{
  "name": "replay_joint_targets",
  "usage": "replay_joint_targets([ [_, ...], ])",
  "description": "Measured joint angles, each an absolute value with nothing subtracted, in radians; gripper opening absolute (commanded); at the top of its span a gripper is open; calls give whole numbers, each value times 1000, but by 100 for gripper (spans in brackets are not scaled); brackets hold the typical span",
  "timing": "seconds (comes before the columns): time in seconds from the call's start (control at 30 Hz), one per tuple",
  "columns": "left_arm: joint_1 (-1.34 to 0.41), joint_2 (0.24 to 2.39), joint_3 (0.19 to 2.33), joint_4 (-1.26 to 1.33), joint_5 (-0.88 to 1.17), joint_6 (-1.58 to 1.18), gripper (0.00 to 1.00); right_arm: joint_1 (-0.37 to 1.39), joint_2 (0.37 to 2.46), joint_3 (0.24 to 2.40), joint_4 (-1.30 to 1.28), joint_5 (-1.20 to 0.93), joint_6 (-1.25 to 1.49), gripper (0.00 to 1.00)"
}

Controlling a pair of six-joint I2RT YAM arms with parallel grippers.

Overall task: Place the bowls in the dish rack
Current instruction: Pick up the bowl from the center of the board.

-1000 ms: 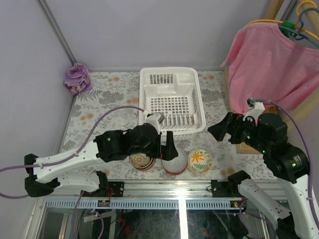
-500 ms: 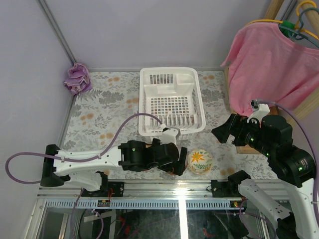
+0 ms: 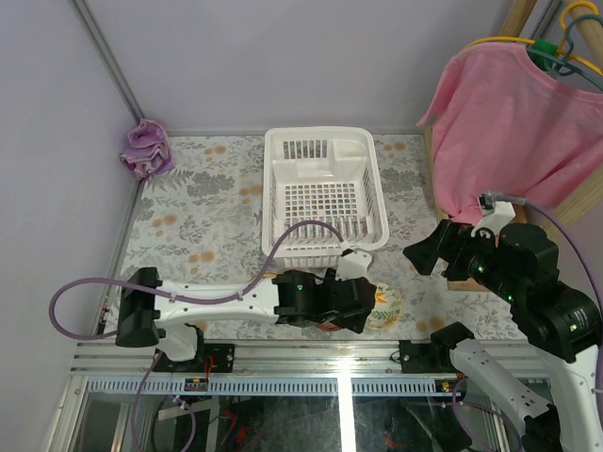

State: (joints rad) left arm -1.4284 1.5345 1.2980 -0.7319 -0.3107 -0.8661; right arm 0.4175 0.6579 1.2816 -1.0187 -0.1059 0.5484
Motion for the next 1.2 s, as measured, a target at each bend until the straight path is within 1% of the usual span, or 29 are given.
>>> replay_joint_targets([
  [0.07,-1422,1570,1317,-717,-310,-860,51,418,647,1282,-1021,-100,548,100],
  [0.17,-1409,1608,1322,-703,-307,-852,44,418,630,1279,-1021,-94,547,99],
  [0.27,-1393,1632,1322,-699,-300,-847,39,418,621,1273,-1021,-94,544,99],
  [0.37,-1377,1644,1322,-694,-296,-844,33,418,617,1260,-1021,-89,540,99],
  [0.43,-1365,1646,1322,-692,-295,-843,24,418,616,1251,-1021,-89,537,99],
  [0.47,-1359,1646,1322,-690,-295,-842,23,418,615,1245,-1021,-89,534,99],
  [0.53,-1350,1646,1322,-687,-295,-841,21,418,614,1237,-1021,-89,532,99],
  [0.7,-1340,1651,1322,-677,-293,-840,20,418,610,1219,-1021,-89,528,99],
  [0.8,-1340,1659,1322,-671,-292,-840,23,418,610,1212,-1021,-89,525,99],
  [0.93,-1340,1667,1318,-665,-288,-840,29,418,608,1201,-1020,-89,522,99],
  [1.0,-1340,1672,1316,-666,-287,-840,30,418,606,1194,-1020,-89,522,99],
  [1.07,-1340,1679,1316,-666,-287,-841,27,418,604,1187,-1020,-89,522,99],
  [1.1,-1340,1682,1316,-666,-287,-841,23,418,604,1183,-1020,-89,522,99],
  [1.2,-1340,1690,1316,-666,-287,-844,7,418,601,1174,-1020,-89,522,99],
])
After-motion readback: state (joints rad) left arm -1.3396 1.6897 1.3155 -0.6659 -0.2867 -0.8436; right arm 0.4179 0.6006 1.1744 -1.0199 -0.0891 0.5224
